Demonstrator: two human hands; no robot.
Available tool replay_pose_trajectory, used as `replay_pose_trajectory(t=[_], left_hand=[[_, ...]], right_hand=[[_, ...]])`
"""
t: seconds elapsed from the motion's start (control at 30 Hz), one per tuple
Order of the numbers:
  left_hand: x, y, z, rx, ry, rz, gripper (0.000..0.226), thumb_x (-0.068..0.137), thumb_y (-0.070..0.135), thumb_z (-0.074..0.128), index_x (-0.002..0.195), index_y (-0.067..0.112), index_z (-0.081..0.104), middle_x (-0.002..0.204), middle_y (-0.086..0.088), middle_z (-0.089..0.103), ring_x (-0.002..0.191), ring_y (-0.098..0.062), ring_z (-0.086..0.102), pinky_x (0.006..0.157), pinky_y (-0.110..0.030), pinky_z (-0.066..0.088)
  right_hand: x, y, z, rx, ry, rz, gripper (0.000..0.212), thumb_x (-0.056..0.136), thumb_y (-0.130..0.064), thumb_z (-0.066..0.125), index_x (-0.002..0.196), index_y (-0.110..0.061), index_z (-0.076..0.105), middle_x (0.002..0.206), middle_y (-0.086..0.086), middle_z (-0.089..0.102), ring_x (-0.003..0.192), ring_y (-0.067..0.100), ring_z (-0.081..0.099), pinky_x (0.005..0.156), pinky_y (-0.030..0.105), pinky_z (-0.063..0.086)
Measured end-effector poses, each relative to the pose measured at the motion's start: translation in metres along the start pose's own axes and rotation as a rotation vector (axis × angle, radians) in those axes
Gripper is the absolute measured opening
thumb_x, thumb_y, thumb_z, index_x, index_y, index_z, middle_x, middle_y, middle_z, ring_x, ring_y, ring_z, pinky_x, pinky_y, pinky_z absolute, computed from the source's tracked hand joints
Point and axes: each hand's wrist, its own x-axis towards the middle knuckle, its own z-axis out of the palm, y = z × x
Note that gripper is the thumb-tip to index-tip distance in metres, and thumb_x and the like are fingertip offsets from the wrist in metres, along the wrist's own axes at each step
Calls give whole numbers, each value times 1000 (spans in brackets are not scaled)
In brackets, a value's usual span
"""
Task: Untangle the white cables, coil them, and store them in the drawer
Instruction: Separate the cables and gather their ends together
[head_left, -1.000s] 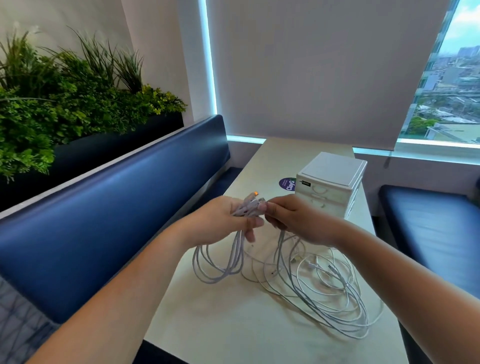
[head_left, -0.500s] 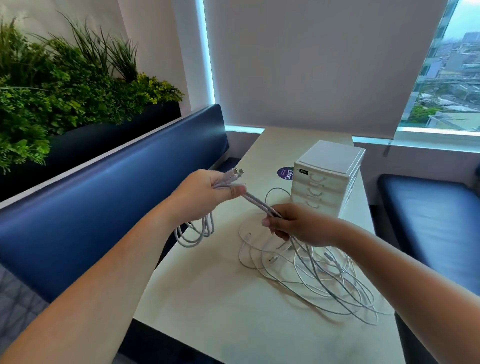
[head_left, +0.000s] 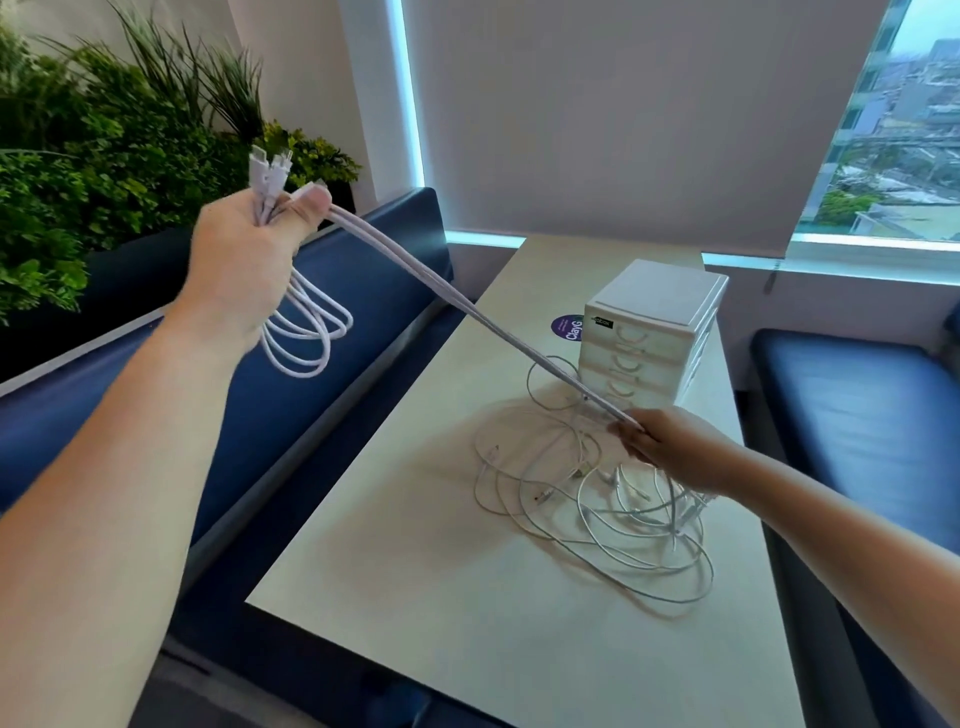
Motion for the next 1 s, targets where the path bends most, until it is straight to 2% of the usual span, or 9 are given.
replay_pose_trajectory(t=[0.07,0.2,0.33,0.4,0.57,0.67,0.77,0.87,1.0], left_hand=[[-2,-7,2,-10,-4,-6,40,93,43,62,62,24,45,60,1,31,51,-9,27,49,-24,28],[1,-14,-1,-124,100,-92,36,93,42,62,67,24,46,60,4,32,48,-7,26,45,-23,24],[1,-30,-4,-119,157,-160,33,93,44,62,69,24,49,61,5,33,49,-7,27,46,-22,25],[-2,-40,1,-109,127,-186,35,90,48,63,68,25,48,61,4,33,50,-9,26,47,-25,25],[-26,-74,9,369,-157,-161,53,89,59,59,80,7,57,70,-9,47,63,-20,39,56,-32,29],[-41,-84,10,598,-342,-220,52,80,68,60,81,16,64,68,-5,60,63,-22,50,58,-33,34],[-42,-90,11,768,-349,-232,44,78,60,70,80,17,60,72,-4,60,74,-26,55,59,-35,36],[-47,-85,21,696,-311,-202,33,84,44,72,78,13,65,69,-1,63,73,-23,56,60,-33,37],[-72,-59,54,345,-349,-255,43,82,49,71,79,6,67,66,1,62,60,-12,51,55,-25,34]], right_hand=[[-4,1,3,-96,3,-24,30,99,-34,43,70,-27,46,62,-9,51,56,8,47,57,18,38],[-14,17,28,-382,-114,7,24,100,-41,38,86,-23,44,76,-3,53,72,24,56,70,36,48],[-25,36,48,-296,-119,103,19,99,-34,42,83,-23,39,85,1,64,78,28,60,71,38,50],[-27,40,50,-353,-112,142,16,99,-32,41,85,-23,40,83,1,61,74,28,56,66,37,47],[-30,44,46,-514,-56,182,13,98,-23,37,89,-22,47,91,6,66,83,31,62,60,34,40],[-29,38,29,-578,-41,172,15,98,-21,36,94,-23,50,93,5,66,87,29,63,61,32,39],[-30,27,12,-685,-63,94,16,96,-18,38,100,-25,53,94,0,65,91,25,64,63,30,40],[-33,7,-2,-721,-81,32,16,96,-19,38,100,-24,52,93,-1,64,89,24,63,65,31,40],[-36,-28,-14,-594,-215,-17,15,98,-25,37,93,-22,51,83,-3,54,79,22,52,68,31,40]])
